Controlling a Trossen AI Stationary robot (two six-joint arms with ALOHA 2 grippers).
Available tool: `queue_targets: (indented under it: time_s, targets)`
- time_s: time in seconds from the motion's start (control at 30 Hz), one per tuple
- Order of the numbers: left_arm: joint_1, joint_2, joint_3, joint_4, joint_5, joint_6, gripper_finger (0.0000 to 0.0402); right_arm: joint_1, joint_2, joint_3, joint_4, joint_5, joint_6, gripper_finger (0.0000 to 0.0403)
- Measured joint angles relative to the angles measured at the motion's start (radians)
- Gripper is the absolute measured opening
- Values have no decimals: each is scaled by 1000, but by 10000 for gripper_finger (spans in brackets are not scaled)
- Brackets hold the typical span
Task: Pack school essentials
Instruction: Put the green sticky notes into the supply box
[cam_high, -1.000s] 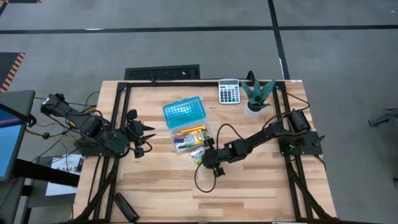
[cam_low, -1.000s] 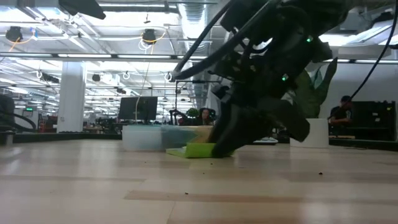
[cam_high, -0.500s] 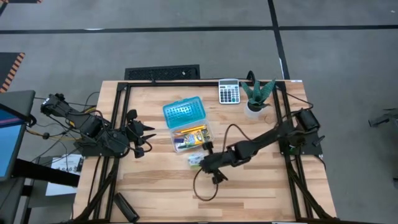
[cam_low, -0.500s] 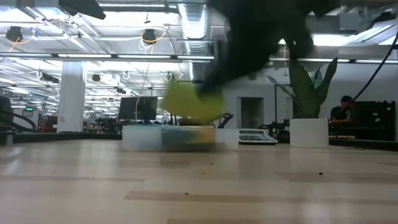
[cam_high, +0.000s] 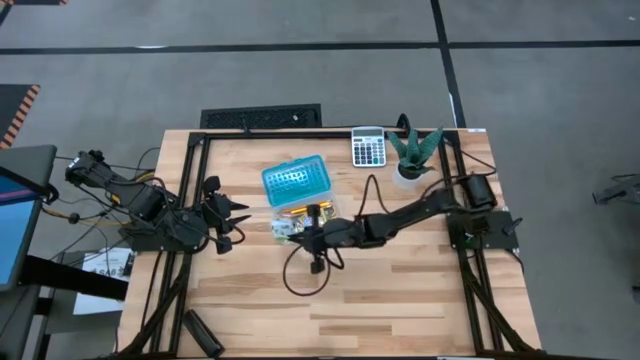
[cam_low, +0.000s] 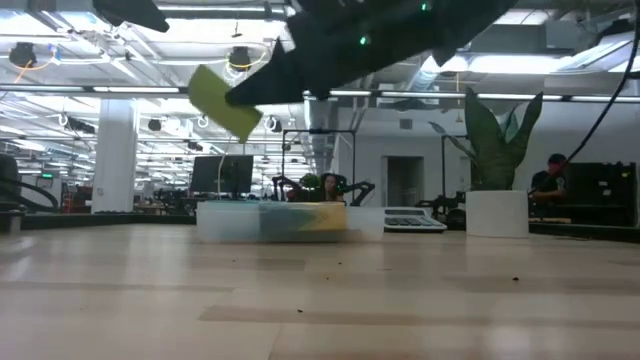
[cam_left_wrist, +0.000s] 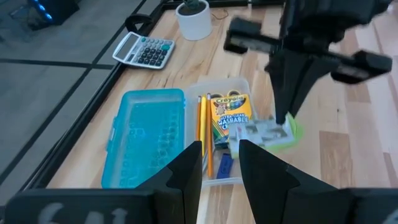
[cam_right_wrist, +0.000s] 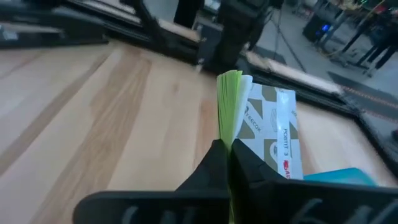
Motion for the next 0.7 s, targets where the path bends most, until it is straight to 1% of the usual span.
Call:
queue_targets:
  time_s: [0.13, 0.33, 0.4, 0.5, 0.57, 0.7]
  targets:
    - [0, 0, 0, -4, 0, 0, 101, -18, 52, 9, 43, -25, 22, 2]
    - [0, 0, 0, -6, -6, 0, 101, -27, 72, 35, 28, -29, 22, 2]
    - [0, 0, 0, -6, -6, 0, 101, -30, 78, 29, -4, -32, 28, 2]
    - [0, 0, 0, -6, -7, 0, 101, -36, 104, 35, 17, -33, 46, 2]
    - [0, 0, 0, -6, -7, 0, 101, -38, 108, 29, -21, -32, 48, 2]
    - [0, 0, 0, -6, -8, 0, 101, -45, 139, 31, -25, -32, 49, 2]
